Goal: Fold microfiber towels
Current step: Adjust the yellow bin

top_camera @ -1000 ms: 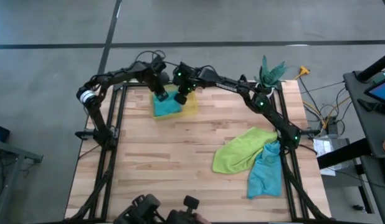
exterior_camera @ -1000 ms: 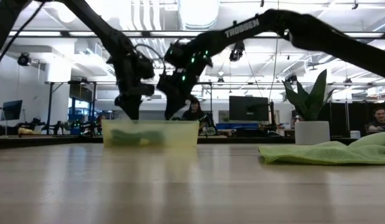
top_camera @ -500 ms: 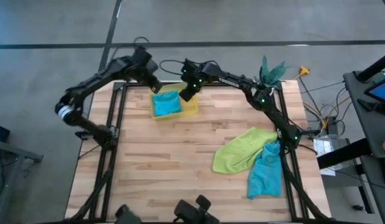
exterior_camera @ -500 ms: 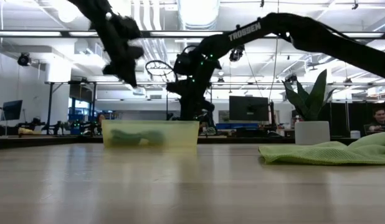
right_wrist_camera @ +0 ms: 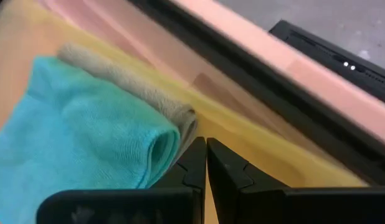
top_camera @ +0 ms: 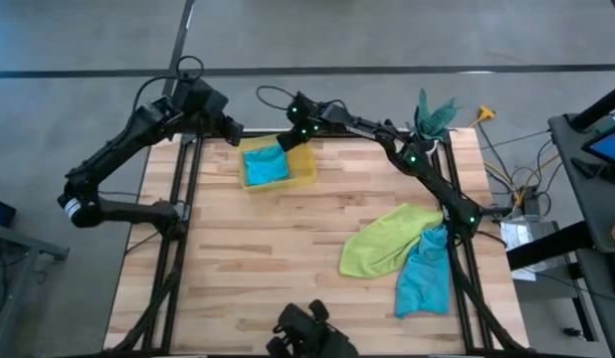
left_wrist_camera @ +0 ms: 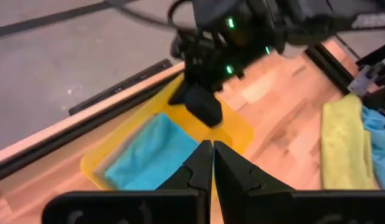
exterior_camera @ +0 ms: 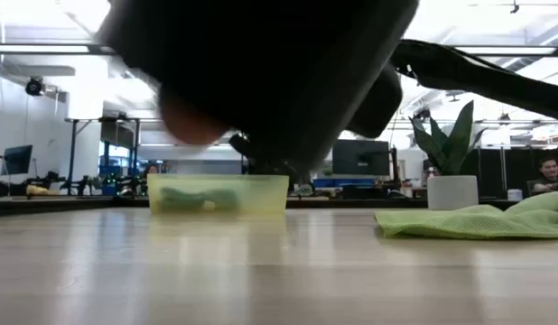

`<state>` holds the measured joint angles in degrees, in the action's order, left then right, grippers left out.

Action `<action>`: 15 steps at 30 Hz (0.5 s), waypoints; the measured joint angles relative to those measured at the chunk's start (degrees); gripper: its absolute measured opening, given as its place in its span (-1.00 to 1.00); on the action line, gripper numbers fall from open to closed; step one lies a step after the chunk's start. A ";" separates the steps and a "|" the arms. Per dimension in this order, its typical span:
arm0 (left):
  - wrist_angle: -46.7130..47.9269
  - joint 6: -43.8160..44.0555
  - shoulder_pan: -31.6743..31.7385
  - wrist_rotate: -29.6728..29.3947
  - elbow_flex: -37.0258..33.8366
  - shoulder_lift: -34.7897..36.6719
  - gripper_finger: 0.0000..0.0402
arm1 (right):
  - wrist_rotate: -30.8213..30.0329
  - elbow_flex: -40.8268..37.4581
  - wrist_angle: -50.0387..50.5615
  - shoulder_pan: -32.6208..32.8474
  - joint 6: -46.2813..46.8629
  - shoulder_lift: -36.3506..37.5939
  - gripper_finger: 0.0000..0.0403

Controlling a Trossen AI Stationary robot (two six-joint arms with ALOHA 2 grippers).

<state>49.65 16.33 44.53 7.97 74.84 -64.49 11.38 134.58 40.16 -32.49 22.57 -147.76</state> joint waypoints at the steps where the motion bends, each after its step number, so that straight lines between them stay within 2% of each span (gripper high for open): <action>1: 0.48 0.67 -0.42 -0.01 -0.01 0.16 -1.00 | -0.02 0.01 -0.11 -0.25 0.00 0.33 -0.96; 4: 3.39 1.79 -1.30 -0.04 -0.01 -0.12 -1.00 | 0.02 0.07 -0.09 -0.80 0.59 1.95 -0.96; 8: 12.38 1.02 -1.49 -1.69 -0.98 -2.77 -1.00 | -1.06 0.07 -0.22 -0.83 -0.23 5.08 -0.96; 11: 15.86 -1.19 -1.43 -2.56 -5.04 -5.36 -1.00 | -1.33 0.09 0.39 -0.77 -1.69 8.45 -0.96; 15: 15.23 -2.29 -1.46 -2.46 -12.81 -7.05 -1.00 | -2.80 0.09 3.60 -0.79 -5.20 14.90 -0.96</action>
<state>64.88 14.03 43.07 5.50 62.03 -71.54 8.58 134.67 43.76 -33.28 17.36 -132.86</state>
